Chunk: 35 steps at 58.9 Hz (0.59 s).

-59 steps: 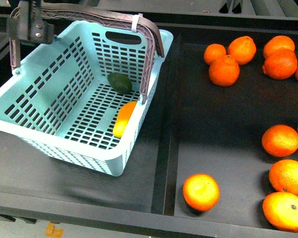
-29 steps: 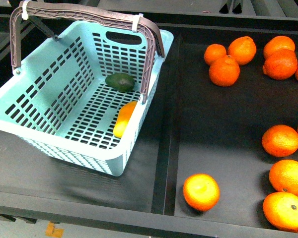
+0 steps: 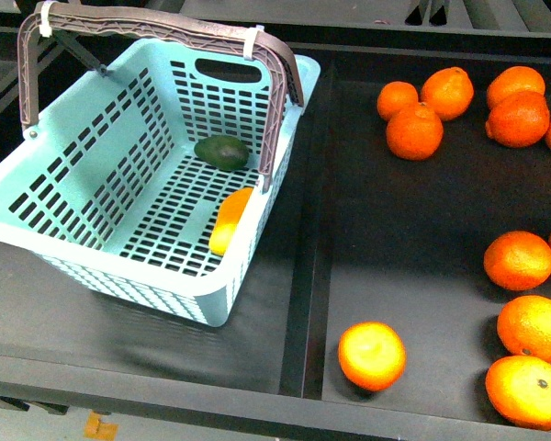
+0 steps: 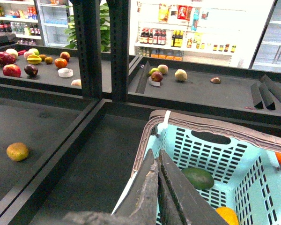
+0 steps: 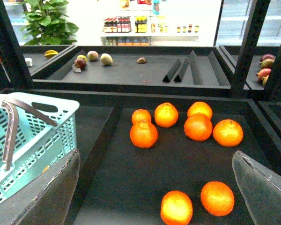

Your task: Pick mango and avocado into basket

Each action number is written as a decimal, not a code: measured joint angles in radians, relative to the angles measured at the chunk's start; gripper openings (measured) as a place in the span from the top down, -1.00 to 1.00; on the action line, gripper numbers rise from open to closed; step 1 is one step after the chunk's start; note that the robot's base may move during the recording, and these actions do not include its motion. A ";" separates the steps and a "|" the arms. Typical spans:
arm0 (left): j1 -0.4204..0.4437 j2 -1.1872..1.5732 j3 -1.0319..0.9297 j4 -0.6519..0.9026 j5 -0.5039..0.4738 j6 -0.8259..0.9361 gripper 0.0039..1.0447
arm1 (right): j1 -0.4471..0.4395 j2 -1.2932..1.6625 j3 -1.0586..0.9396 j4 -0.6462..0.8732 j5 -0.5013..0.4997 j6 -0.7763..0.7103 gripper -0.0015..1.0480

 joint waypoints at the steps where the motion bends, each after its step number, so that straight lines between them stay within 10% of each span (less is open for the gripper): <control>1: 0.000 -0.006 -0.010 -0.001 0.000 0.000 0.97 | 0.000 0.000 0.000 0.000 0.000 0.000 -0.83; 35: 0.001 -0.506 -0.101 -0.408 0.002 0.002 0.97 | 0.000 0.000 0.000 0.000 0.000 0.000 -0.83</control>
